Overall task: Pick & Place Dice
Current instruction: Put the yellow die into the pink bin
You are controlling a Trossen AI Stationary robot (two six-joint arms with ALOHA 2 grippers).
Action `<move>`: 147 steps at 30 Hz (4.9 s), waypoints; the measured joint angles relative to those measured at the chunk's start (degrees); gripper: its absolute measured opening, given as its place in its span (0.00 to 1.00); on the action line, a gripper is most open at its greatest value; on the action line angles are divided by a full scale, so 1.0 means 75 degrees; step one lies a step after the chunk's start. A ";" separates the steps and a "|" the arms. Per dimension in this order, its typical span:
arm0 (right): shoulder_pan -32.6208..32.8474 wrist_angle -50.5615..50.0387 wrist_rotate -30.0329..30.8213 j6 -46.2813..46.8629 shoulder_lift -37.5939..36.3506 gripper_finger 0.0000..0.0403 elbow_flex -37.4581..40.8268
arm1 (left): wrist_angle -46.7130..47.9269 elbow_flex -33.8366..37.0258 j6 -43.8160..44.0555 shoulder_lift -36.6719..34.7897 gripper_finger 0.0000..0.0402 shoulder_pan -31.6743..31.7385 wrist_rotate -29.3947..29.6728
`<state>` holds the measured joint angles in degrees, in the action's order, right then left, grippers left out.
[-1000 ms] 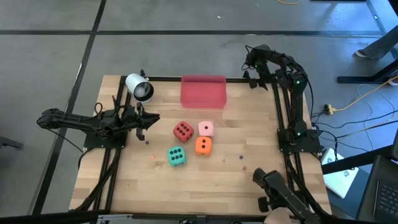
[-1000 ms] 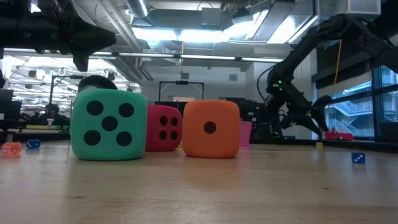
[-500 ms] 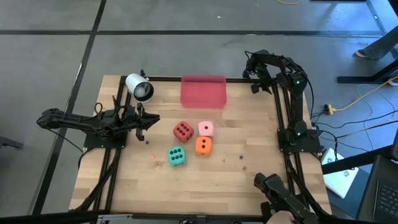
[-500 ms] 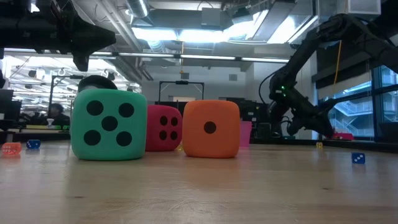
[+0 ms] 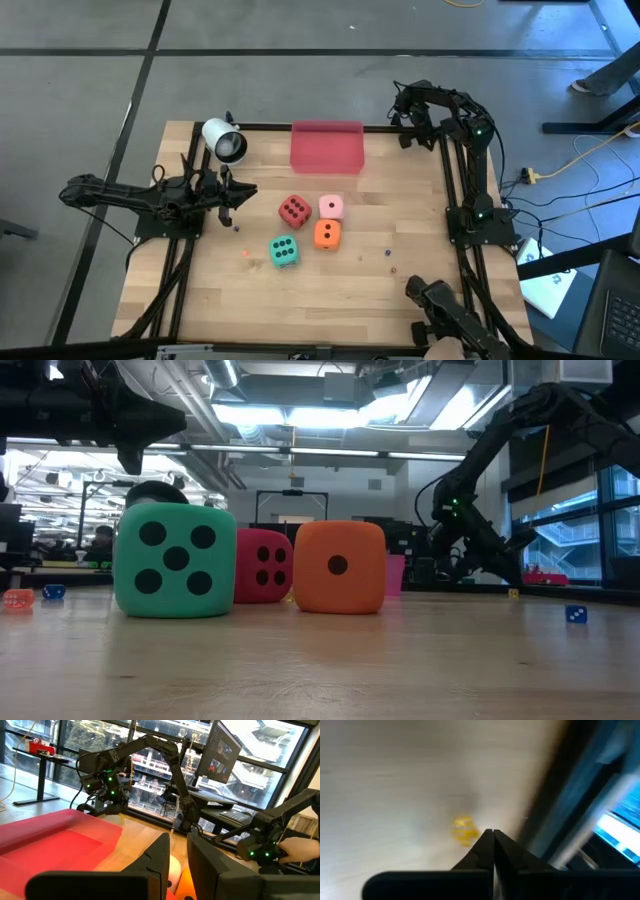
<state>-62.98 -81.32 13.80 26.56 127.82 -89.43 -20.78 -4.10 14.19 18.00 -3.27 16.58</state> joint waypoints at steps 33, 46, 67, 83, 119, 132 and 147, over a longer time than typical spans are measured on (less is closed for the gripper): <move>0.1028 0.0290 -0.0924 -0.1864 -0.1568 0.07 -0.0557 | 0.0003 0.0000 0.0010 0.0000 0.15 -0.0002 -0.0026; 0.1440 0.1128 -0.1493 -0.1830 -0.2286 0.51 -0.0470 | 0.0055 0.0000 -0.0004 0.0000 0.15 -0.0001 -0.0304; 0.1475 0.2361 -0.1394 -0.1407 -0.2274 0.57 0.1830 | 0.0058 0.0000 -0.0183 0.0000 0.15 -0.0002 -0.0309; 0.1469 0.2874 -0.1183 -0.1602 -0.2274 0.52 0.2151 | 0.0058 0.0000 -0.0179 0.0000 0.15 -0.0001 -0.0307; 0.1218 0.3471 -0.1559 -0.1576 -0.2274 0.49 0.2661 | 0.0058 0.0000 0.0095 0.0000 0.15 -0.0002 -0.0425; 0.1210 0.3537 -0.1565 -0.1534 -0.2274 0.37 0.2661 | 0.0058 0.0000 0.0143 0.0000 0.15 -0.0002 -0.0423; 0.1140 0.3570 -0.1557 -0.1422 -0.2274 0.13 0.2649 | 0.0055 0.0000 0.0164 0.0000 0.15 -0.0002 -0.0425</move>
<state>-54.43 -54.55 2.12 15.90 110.76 -69.56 -20.36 -4.10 15.42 18.00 -3.29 13.39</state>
